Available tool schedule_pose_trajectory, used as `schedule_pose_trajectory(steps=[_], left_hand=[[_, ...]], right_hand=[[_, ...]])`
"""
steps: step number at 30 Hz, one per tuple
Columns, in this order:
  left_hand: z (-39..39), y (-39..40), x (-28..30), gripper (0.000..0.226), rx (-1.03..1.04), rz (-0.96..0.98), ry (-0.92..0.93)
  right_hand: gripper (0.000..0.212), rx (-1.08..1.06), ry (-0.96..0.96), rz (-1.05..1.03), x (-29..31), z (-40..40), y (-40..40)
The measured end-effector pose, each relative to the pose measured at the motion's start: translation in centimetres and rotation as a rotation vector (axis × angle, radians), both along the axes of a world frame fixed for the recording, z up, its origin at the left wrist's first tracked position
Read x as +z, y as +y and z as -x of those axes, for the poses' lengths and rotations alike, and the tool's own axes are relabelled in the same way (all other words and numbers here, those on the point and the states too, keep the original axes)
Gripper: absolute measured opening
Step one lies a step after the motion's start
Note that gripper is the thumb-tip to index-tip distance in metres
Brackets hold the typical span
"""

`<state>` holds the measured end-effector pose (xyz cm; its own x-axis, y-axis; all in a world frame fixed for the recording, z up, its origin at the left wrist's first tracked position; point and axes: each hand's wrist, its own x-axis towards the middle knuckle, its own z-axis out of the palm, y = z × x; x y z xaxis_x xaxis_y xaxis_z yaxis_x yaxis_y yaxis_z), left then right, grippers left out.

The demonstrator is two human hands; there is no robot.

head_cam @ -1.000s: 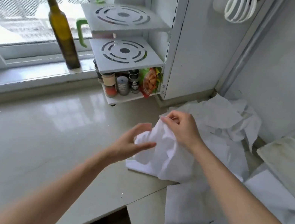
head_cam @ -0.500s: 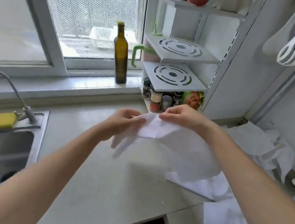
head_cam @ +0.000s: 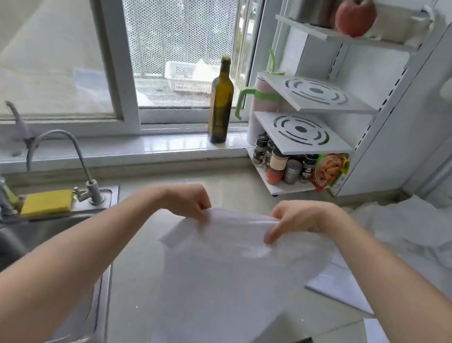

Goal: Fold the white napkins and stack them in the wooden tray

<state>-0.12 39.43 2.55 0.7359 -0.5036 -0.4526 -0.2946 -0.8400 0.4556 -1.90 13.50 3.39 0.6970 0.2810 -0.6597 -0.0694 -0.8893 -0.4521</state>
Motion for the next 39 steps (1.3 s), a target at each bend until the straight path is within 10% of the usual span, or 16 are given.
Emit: schedule_pose_trajectory(steps=[3,10,15,32,37,39], left_hand=[[-0.6,-1.5,0.4,0.025,0.018,-0.245,-0.218],[-4.5,-3.5,3.5,0.016,0.197,-0.148,-0.772],[-3.4,-3.1,5.1,0.018,0.096,-0.219,-1.065],[7.5,-3.5,-12.0,0.025,-0.084,-0.531,-0.368],[9.3,-2.5,-15.5,0.038,-0.079,-0.449,0.257],[9.7,-2.3,-15.8,0.038,-0.008,-0.399,0.437]], right_hand=[[0.017,-0.032,-0.274,0.073,-1.7,-1.0,0.0],[0.013,-0.09,-1.081,0.278,2.0,-3.2,-0.8],[0.016,0.048,-1.309,0.301,3.1,-2.8,-2.2],[0.029,0.254,-0.417,0.381,-15.5,4.9,-0.6],[0.006,0.281,0.039,0.357,-16.6,6.2,0.2],[0.034,0.305,0.176,0.377,-16.5,6.5,0.3]])
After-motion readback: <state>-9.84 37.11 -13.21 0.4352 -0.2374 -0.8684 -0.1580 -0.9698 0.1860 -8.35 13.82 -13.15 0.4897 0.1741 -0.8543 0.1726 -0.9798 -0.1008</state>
